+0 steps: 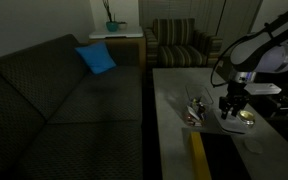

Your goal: Push the button on the lid then place the lid on the table

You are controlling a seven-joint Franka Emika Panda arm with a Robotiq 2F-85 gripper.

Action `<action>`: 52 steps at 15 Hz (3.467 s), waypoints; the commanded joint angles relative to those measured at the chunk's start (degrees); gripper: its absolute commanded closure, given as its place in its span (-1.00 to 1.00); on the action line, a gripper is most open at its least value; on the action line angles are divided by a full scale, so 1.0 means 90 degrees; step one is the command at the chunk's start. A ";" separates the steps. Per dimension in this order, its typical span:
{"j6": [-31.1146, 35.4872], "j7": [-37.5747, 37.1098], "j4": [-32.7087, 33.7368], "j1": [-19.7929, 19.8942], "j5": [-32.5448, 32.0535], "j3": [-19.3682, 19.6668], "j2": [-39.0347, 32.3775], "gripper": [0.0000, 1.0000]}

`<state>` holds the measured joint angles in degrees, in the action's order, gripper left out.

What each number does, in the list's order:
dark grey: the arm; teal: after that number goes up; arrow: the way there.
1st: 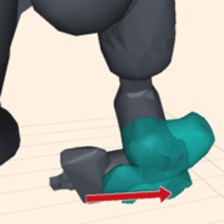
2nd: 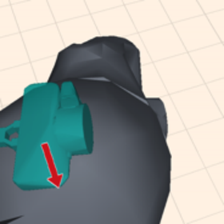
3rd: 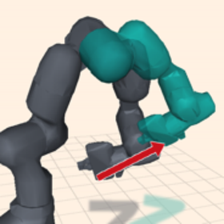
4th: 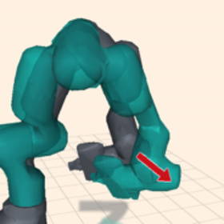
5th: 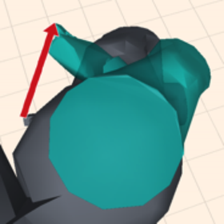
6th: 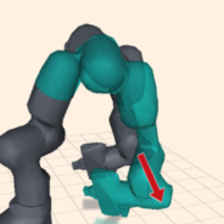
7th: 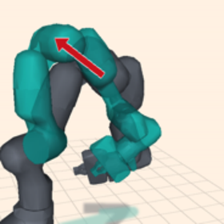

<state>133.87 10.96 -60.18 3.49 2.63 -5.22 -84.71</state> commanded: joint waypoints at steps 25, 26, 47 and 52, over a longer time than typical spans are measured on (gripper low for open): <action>-0.0164 0.0517 -0.0227 0.0055 -0.0128 -0.0129 0.0000 0.43; -0.0241 0.0565 -0.0227 0.0115 -0.0086 -0.0174 -0.0001 0.43; -0.1045 0.0408 -0.0061 0.0220 0.0276 -0.0163 0.0020 -1.00; -0.0810 0.0441 0.0201 0.0230 0.0271 -0.0133 0.0033 -1.00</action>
<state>125.44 14.40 -59.71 4.93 4.41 -6.30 -84.41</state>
